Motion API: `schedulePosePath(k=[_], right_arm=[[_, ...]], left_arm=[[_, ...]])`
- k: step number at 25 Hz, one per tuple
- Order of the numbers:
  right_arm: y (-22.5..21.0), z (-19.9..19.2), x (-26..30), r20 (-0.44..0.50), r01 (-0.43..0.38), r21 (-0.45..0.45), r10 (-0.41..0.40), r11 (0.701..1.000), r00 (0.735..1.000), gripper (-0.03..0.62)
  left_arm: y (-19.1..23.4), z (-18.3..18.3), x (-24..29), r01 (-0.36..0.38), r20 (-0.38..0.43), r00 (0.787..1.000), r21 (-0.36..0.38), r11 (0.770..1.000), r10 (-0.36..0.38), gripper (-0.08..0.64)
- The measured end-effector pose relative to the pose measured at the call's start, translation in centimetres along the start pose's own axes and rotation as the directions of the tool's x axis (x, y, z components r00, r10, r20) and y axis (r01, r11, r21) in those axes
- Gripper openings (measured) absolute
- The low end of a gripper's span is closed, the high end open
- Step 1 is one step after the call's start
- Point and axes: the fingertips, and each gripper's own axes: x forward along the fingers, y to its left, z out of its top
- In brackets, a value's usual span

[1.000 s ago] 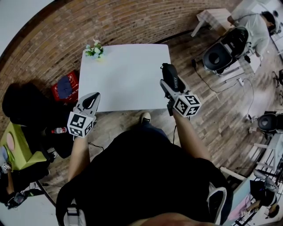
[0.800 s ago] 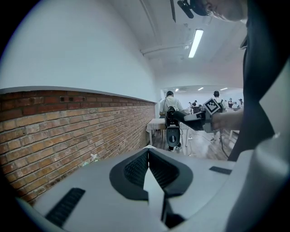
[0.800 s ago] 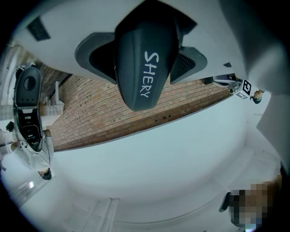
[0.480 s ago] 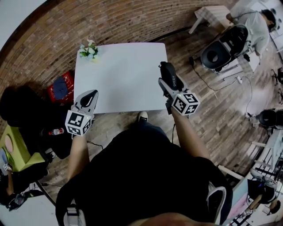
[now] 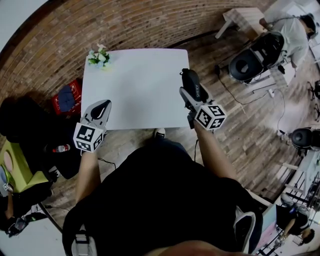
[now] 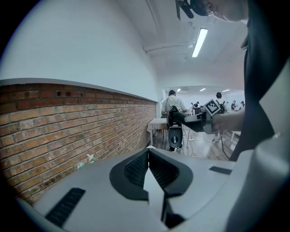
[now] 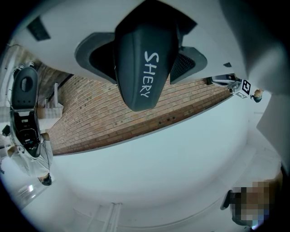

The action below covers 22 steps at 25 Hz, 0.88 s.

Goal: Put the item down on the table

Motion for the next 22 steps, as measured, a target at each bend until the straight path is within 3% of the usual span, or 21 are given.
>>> schedulePosePath(k=[22], right_arm=[[-4.4,0.7,3.1,-0.025,-0.014,0.025,0.014,1.0,1.0,0.379]], left_arm=[[1.6,2.0,3.5,-0.034,-0.025,0.999,0.012,0.999,0.034,0.011]])
